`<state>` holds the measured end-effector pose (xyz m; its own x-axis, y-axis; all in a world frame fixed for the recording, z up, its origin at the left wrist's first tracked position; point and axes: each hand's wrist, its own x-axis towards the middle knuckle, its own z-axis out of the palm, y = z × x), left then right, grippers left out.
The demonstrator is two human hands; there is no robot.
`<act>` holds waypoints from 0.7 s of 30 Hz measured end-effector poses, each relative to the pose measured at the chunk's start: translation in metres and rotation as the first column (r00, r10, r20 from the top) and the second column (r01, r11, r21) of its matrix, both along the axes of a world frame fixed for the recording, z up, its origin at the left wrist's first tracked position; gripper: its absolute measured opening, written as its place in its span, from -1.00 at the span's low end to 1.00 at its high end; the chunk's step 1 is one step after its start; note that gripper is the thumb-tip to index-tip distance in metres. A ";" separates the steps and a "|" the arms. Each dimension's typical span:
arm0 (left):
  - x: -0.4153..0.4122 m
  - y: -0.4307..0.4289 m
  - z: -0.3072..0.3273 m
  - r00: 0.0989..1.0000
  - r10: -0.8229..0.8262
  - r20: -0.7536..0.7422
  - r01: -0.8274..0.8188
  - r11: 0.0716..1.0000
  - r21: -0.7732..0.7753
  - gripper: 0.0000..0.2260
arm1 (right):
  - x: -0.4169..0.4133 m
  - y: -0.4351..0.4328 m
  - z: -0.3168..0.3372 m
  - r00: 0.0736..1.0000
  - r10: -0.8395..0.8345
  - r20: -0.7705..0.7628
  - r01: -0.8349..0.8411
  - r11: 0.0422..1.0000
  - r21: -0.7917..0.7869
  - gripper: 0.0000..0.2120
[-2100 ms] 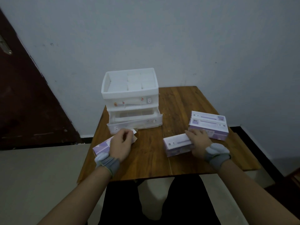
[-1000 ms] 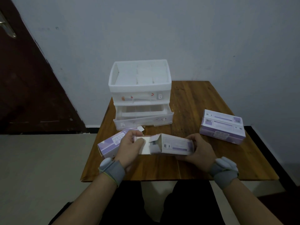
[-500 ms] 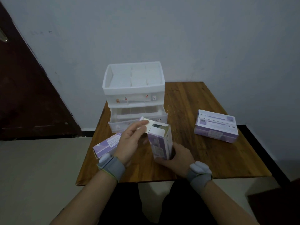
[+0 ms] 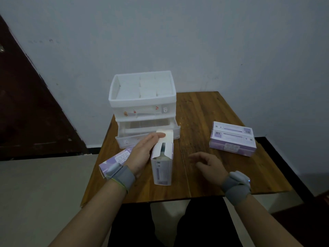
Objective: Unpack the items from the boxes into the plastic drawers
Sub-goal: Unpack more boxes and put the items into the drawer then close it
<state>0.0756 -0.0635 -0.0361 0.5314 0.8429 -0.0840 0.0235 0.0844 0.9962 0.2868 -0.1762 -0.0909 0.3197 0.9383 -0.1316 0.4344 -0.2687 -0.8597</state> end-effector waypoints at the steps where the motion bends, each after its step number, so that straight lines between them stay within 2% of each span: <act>1: 0.000 -0.002 -0.004 1.000 0.000 0.003 0.001 0.999 -0.041 -0.78 | 0.000 0.000 0.003 0.998 -0.035 -0.050 0.037 0.999 0.040 -0.64; 4: 0.001 -0.010 -0.015 0.996 0.053 0.068 -0.039 0.981 -0.188 -0.64 | -0.002 0.003 0.015 0.976 -0.101 -0.192 0.121 0.988 0.098 -0.69; 8: 0.010 -0.019 -0.029 0.973 0.183 0.138 -0.147 0.961 -0.235 -0.53 | -0.006 0.011 0.039 0.946 -0.110 -0.306 0.156 0.980 0.127 -0.72; 11: 0.019 -0.025 -0.038 0.968 0.223 0.116 -0.193 0.955 -0.226 -0.39 | -0.013 0.015 0.053 0.941 -0.075 -0.331 0.138 0.975 0.174 -0.72; 12: 0.022 -0.025 -0.042 0.969 0.228 0.092 -0.208 0.960 -0.187 -0.38 | -0.015 0.015 0.056 0.941 -0.059 -0.334 0.128 0.973 0.190 -0.72; 13: 0.025 -0.025 -0.046 0.967 0.246 0.070 -0.237 0.965 -0.116 -0.45 | -0.016 0.015 0.058 0.943 -0.043 -0.331 0.117 0.972 0.206 -0.71; 15: 0.031 -0.025 -0.052 0.949 0.315 0.021 -0.316 0.947 0.060 -0.76 | -0.017 0.016 0.062 0.951 -0.013 -0.310 0.091 0.967 0.238 -0.71; 19: 0.037 -0.021 -0.057 0.938 0.332 -0.106 -0.288 0.909 0.301 -0.75 | -0.017 0.018 0.065 0.966 0.026 -0.257 0.051 0.957 0.287 -0.70; 21: 0.033 -0.017 -0.060 0.933 0.321 -0.163 -0.251 0.905 0.343 -0.72 | -0.016 0.019 0.064 0.969 0.040 -0.246 0.034 0.957 0.287 -0.69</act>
<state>0.1086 -0.0804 -0.0957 0.2624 0.9569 0.1246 0.2574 -0.1938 0.9467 0.2704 -0.1575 -0.0268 0.3089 0.9486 0.0693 0.1999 0.0065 -0.9798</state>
